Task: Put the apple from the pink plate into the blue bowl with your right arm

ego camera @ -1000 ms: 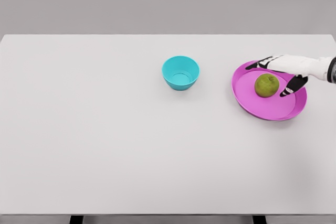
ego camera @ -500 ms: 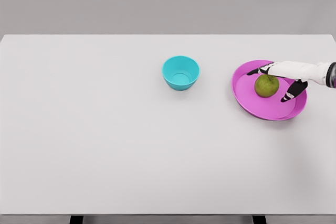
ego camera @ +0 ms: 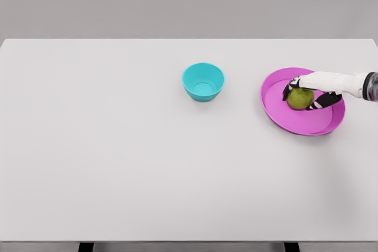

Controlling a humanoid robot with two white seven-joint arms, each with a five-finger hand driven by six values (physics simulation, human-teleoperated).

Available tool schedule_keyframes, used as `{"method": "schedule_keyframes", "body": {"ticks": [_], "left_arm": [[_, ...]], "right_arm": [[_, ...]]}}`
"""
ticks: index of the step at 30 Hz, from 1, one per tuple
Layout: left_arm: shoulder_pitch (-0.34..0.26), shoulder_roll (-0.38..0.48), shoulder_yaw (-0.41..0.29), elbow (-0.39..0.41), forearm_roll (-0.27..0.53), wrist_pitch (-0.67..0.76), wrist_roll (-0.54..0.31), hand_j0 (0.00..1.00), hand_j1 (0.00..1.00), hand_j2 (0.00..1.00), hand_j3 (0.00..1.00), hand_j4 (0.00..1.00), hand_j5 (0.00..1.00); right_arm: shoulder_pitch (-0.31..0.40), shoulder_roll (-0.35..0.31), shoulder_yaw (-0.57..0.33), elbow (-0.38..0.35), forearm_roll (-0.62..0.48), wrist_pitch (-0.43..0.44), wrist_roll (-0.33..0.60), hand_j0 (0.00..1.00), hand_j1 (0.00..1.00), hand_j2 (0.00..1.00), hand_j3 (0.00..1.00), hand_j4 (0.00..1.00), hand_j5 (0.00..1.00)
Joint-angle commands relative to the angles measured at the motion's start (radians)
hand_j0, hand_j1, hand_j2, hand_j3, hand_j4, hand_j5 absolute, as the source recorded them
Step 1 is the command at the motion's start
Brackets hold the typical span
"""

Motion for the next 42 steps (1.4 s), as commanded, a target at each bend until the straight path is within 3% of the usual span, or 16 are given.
{"method": "schedule_keyframes", "body": {"ticks": [1,10,18,42], "left_arm": [[0.0,0.0,0.0,0.001,0.0,0.0,0.0,1.0,1.0,1.0,1.0,1.0,1.0],[0.0,0.0,0.0,0.001,0.0,0.0,-0.002,1.0,1.0,1.0,1.0,1.0,1.0],[0.0,0.0,0.0,-0.001,0.0,0.0,-0.002,1.0,1.0,1.0,1.0,1.0,1.0],[0.0,0.0,0.0,-0.001,0.0,0.0,0.0,1.0,1.0,1.0,1.0,1.0,1.0]], "right_arm": [[0.0,-0.001,0.0,-0.001,-0.004,0.002,0.0,0.39,0.39,0.39,0.39,0.39,0.39],[-0.038,0.002,-0.006,-0.013,-0.001,0.002,0.0,0.39,0.39,0.39,0.39,0.39,0.39],[-0.089,0.044,-0.009,-0.013,0.018,0.002,0.0,0.39,0.39,0.39,0.39,0.39,0.39],[-0.19,0.294,-0.008,-0.014,0.042,0.002,0.0,0.39,0.39,0.39,0.39,0.39,0.39]]}}
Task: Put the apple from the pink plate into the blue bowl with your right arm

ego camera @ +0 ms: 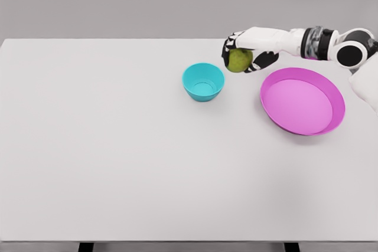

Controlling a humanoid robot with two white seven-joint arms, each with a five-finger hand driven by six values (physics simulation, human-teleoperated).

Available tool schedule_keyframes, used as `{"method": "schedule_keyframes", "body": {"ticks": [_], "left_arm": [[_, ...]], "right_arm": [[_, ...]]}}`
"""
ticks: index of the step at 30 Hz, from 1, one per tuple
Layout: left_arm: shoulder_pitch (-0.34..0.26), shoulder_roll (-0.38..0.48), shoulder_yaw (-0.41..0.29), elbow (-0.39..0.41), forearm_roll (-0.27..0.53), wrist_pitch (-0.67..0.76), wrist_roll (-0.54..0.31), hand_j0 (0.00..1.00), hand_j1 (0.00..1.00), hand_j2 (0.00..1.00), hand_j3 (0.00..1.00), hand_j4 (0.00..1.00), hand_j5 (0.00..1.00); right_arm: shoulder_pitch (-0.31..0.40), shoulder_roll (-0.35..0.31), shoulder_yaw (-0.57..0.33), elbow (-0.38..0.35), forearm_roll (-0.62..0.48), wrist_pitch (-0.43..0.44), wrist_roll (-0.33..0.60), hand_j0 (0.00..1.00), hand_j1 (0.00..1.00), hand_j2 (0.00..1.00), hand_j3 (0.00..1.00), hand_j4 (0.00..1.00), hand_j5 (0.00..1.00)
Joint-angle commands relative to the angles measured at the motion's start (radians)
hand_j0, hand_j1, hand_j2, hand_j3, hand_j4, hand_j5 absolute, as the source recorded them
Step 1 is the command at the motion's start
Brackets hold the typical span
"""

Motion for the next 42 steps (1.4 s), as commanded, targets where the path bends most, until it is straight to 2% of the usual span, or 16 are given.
{"method": "schedule_keyframes", "body": {"ticks": [1,6,13,26,27,28,29,39,40,41,42], "left_arm": [[0.0,0.0,0.0,0.001,0.0,0.0,0.0,1.0,1.0,1.0,1.0,1.0,1.0],[0.0,0.0,0.0,-0.001,0.0,0.0,0.0,1.0,1.0,1.0,1.0,1.0,1.0],[0.0,0.0,0.0,-0.001,-0.002,0.0,0.0,1.0,1.0,1.0,1.0,1.0,1.0],[0.0,0.0,0.0,-0.001,-0.002,0.0,0.0,1.0,1.0,1.0,1.0,1.0,1.0],[0.0,0.0,0.0,-0.001,0.0,0.0,0.0,1.0,1.0,1.0,1.0,1.0,1.0],[0.0,0.0,0.0,0.001,0.0,0.0,0.0,1.0,1.0,1.0,1.0,1.0,1.0],[0.0,0.0,0.0,-0.001,0.0,0.0,0.0,1.0,1.0,1.0,1.0,1.0,1.0],[0.0,0.0,0.0,0.001,0.0,0.0,0.0,1.0,1.0,1.0,1.0,1.0,1.0],[0.0,0.0,0.0,0.001,0.0,0.0,0.0,1.0,1.0,1.0,1.0,1.0,1.0],[0.0,0.0,0.0,0.001,0.0,0.0,0.0,1.0,1.0,1.0,1.0,1.0,1.0],[0.0,0.0,0.0,-0.001,0.0,0.0,0.0,1.0,1.0,1.0,1.0,1.0,1.0]], "right_arm": [[0.0,0.04,0.0,0.001,0.007,0.003,-0.001,0.4,0.4,0.4,0.4,0.4,0.4],[0.0,0.077,0.007,0.001,0.016,0.003,-0.001,0.4,0.4,0.4,0.4,0.4,0.4],[-0.002,0.137,0.007,0.022,0.088,0.003,-0.001,0.4,0.4,0.4,0.4,0.4,0.4],[-0.012,0.17,0.033,0.059,0.105,0.003,-0.001,0.42,0.42,0.42,0.42,0.42,0.42],[-0.012,0.17,0.034,0.059,0.105,0.003,-0.001,0.5,0.5,0.5,0.5,0.5,0.5],[-0.014,0.17,0.034,0.059,0.105,0.003,-0.001,0.83,0.83,0.83,0.83,0.83,0.83],[-0.012,0.17,0.034,0.059,0.104,0.003,-0.001,1.0,1.0,1.0,1.0,1.0,1.0],[-0.034,0.158,0.027,0.035,0.104,0.003,-0.001,1.0,1.0,1.0,1.0,1.0,1.0],[-0.047,0.141,0.022,-0.001,0.102,0.003,-0.001,1.0,1.0,1.0,1.0,1.0,1.0],[-0.049,0.098,0.011,-0.036,0.099,0.003,-0.001,1.0,1.0,1.0,1.0,1.0,1.0],[-0.043,0.048,-0.032,-0.103,0.096,0.003,-0.001,1.0,1.0,1.0,1.0,1.0,1.0]]}}
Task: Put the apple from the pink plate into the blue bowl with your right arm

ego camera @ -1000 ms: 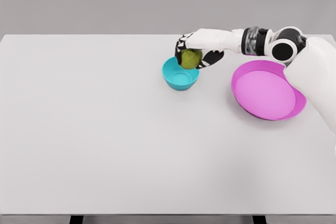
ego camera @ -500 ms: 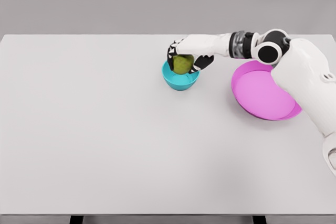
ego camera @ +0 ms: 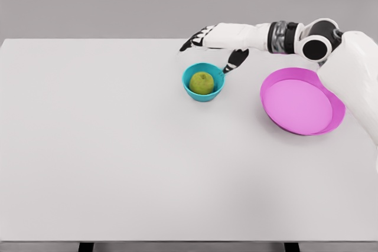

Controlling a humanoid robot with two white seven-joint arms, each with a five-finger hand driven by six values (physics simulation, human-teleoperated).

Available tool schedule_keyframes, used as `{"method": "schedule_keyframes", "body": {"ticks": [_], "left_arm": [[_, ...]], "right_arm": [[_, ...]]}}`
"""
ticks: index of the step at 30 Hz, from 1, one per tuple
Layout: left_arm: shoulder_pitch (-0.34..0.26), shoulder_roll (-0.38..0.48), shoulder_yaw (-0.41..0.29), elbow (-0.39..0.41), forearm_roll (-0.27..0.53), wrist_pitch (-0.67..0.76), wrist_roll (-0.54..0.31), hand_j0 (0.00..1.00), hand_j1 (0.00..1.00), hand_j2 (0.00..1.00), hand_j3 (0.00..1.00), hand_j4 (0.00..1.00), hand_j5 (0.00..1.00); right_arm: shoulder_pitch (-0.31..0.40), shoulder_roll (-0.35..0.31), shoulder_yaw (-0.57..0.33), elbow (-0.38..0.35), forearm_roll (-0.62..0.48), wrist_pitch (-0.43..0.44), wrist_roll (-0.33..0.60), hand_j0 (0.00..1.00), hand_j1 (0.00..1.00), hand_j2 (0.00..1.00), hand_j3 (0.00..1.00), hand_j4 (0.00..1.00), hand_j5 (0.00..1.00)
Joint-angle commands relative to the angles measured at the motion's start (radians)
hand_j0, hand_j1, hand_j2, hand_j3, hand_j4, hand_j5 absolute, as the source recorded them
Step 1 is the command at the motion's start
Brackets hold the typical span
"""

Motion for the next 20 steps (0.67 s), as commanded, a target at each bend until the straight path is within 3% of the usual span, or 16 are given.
{"method": "schedule_keyframes", "body": {"ticks": [1,2,5,10,15,20], "left_arm": [[0.0,0.0,0.0,-0.001,0.0,0.0,-0.002,1.0,1.0,1.0,1.0,1.0,1.0],[0.0,0.0,0.0,0.001,0.0,0.0,0.0,1.0,1.0,1.0,1.0,1.0,1.0],[0.0,0.0,0.0,-0.001,0.0,0.0,0.0,1.0,1.0,1.0,1.0,1.0,1.0],[0.0,0.0,0.0,-0.001,0.0,0.0,0.0,1.0,1.0,1.0,1.0,1.0,1.0],[0.0,0.0,0.0,0.001,0.0,0.0,0.0,1.0,1.0,1.0,1.0,1.0,1.0],[0.0,0.0,-0.003,0.001,-0.003,-0.002,-0.002,1.0,1.0,1.0,1.0,1.0,1.0]], "right_arm": [[0.002,-0.109,-0.088,-0.135,-0.013,0.004,-0.001,1.0,1.0,1.0,1.0,1.0,1.0],[0.038,-0.173,-0.125,-0.191,-0.017,0.004,-0.001,1.0,1.0,1.0,1.0,1.0,1.0],[0.186,-0.282,-0.274,-0.307,-0.022,0.004,-0.001,1.0,1.0,1.0,1.0,1.0,1.0],[0.376,-0.319,-0.544,-0.322,-0.097,0.004,-0.001,1.0,1.0,1.0,1.0,1.0,1.0],[0.459,-0.315,-0.549,-0.33,-0.096,0.004,-0.001,1.0,1.0,1.0,1.0,1.0,1.0],[0.476,-0.312,-0.549,-0.333,-0.096,0.004,-0.001,1.0,1.0,1.0,1.0,1.0,1.0]]}}
